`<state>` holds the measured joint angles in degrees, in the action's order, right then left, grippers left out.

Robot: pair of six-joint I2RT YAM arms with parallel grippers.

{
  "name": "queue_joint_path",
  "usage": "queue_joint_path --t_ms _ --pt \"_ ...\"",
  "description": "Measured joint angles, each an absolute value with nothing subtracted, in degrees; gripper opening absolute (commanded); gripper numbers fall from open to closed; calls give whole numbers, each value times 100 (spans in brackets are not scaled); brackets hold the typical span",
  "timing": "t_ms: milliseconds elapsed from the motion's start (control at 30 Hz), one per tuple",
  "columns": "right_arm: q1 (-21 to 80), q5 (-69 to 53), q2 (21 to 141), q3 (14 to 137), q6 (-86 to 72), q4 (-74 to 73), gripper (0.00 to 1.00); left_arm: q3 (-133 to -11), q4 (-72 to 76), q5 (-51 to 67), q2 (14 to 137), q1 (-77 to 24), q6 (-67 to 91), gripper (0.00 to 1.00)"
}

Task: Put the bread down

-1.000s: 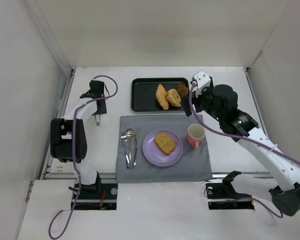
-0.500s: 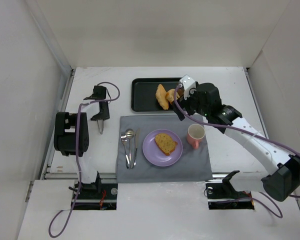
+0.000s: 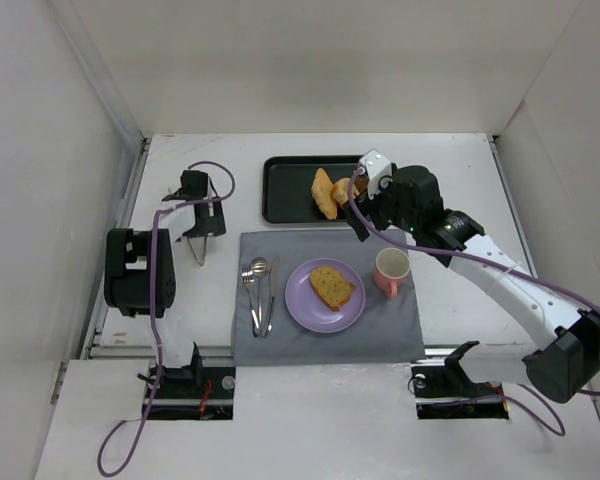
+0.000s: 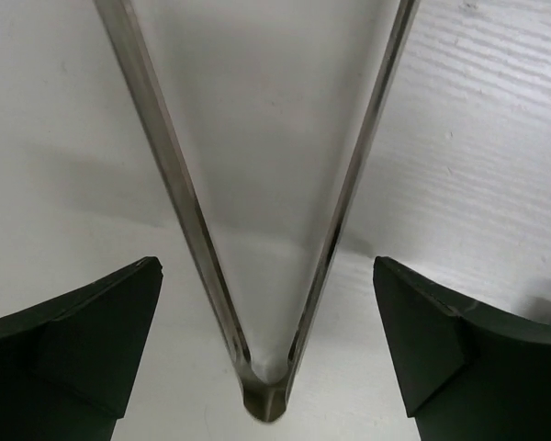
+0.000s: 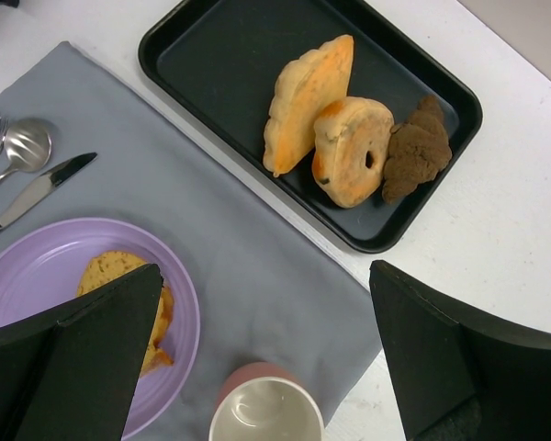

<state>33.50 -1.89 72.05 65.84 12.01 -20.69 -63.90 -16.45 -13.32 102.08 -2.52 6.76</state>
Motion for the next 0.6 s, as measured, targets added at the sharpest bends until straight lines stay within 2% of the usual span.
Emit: queue_joint_path --t_ms 300,467,600 --pt "3350 64 7205 6595 1046 -2051 100 -6348 -1754 -1000 8556 -513 814 100" --pt "3350 672 7205 6595 738 -1846 100 -6029 -1293 -755 7120 -1002 788 100" --pt "3350 1256 7212 6595 563 -1723 100 -5669 -1079 -639 6569 -1197 738 100"
